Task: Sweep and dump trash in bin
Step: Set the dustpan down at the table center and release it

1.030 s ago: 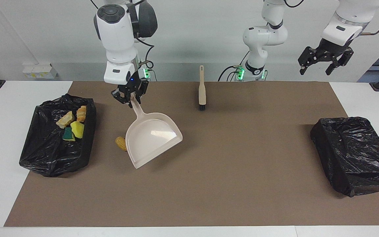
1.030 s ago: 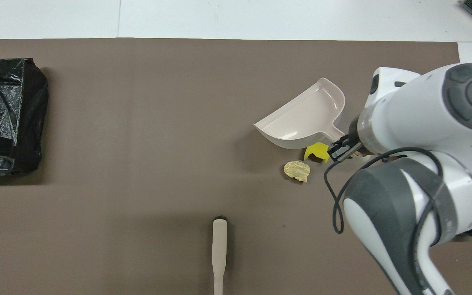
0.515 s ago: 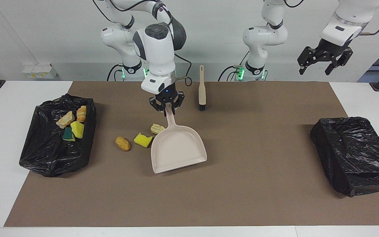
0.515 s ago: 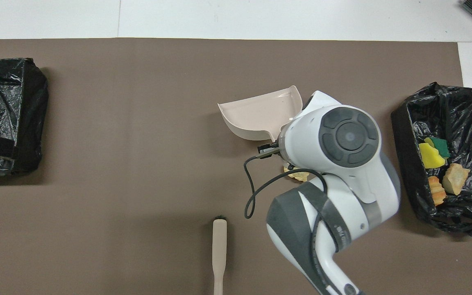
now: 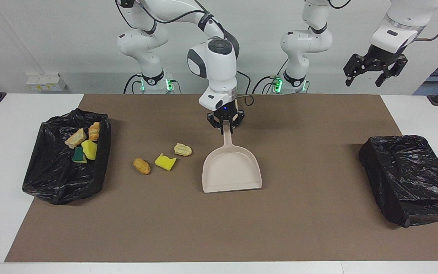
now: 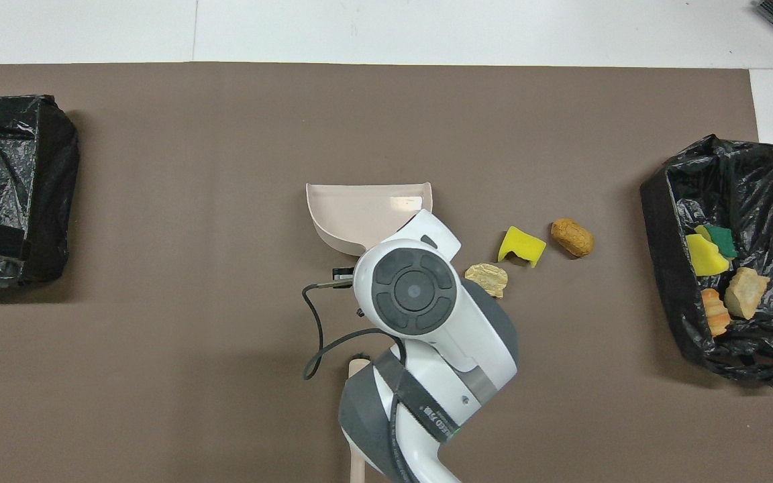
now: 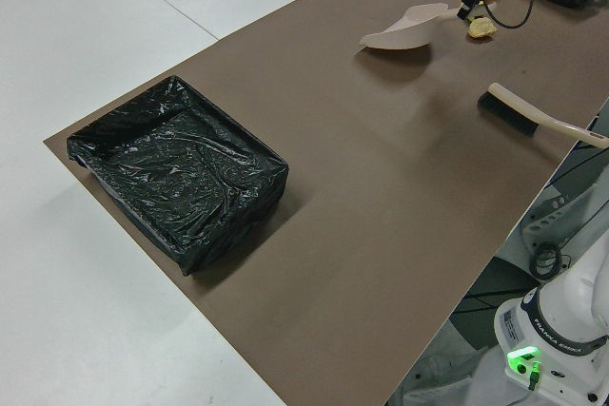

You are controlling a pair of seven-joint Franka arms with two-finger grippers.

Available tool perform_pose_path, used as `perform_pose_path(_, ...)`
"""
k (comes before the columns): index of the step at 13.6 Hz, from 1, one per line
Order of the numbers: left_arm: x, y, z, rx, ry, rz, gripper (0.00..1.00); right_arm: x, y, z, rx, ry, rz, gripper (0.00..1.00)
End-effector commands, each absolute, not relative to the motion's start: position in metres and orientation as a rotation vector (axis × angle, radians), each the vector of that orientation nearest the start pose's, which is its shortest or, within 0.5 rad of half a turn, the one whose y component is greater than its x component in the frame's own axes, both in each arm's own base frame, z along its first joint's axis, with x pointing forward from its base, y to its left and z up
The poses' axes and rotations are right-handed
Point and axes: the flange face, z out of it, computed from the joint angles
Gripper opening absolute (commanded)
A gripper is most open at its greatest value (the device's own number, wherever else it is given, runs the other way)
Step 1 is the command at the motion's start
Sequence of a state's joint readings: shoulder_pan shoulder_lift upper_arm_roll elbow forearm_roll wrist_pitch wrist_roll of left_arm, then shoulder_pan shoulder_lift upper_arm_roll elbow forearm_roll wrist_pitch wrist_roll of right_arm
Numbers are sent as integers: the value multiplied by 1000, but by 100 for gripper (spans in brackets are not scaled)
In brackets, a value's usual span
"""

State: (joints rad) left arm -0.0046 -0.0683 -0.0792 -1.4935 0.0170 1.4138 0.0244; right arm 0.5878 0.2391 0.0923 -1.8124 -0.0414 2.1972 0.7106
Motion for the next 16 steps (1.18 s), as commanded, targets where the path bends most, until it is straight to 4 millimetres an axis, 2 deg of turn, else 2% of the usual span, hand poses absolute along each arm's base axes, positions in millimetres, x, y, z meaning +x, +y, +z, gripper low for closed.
perform_pose_path(1,511,-41,689,-3104,179,16,100,489,423,384,-3063,108,-169,0)
perform_pose_path(3,511,-42,689,-3106,184,9,100,488,426,363,-3076,189,-131,0)
perform_pose_path(5,511,-44,689,-3104,189,9,100,485,422,354,-3101,166,-87,0)
perform_pose_path(6,511,-44,689,-3105,189,9,100,486,421,353,-3103,153,-68,9)
perform_pose_path(7,511,-43,688,-3105,187,14,100,487,418,354,-3107,146,-58,99)
perform_pose_path(10,511,-44,687,-3106,180,18,100,489,411,367,-3077,236,47,100)
perform_pose_path(12,511,-44,687,-3106,177,16,100,484,401,391,-3057,280,119,100)
perform_pose_path(14,511,-44,687,-3106,168,18,100,467,405,409,-3050,281,154,100)
perform_pose_path(16,511,-46,687,-3104,167,18,100,432,420,411,-3041,281,244,100)
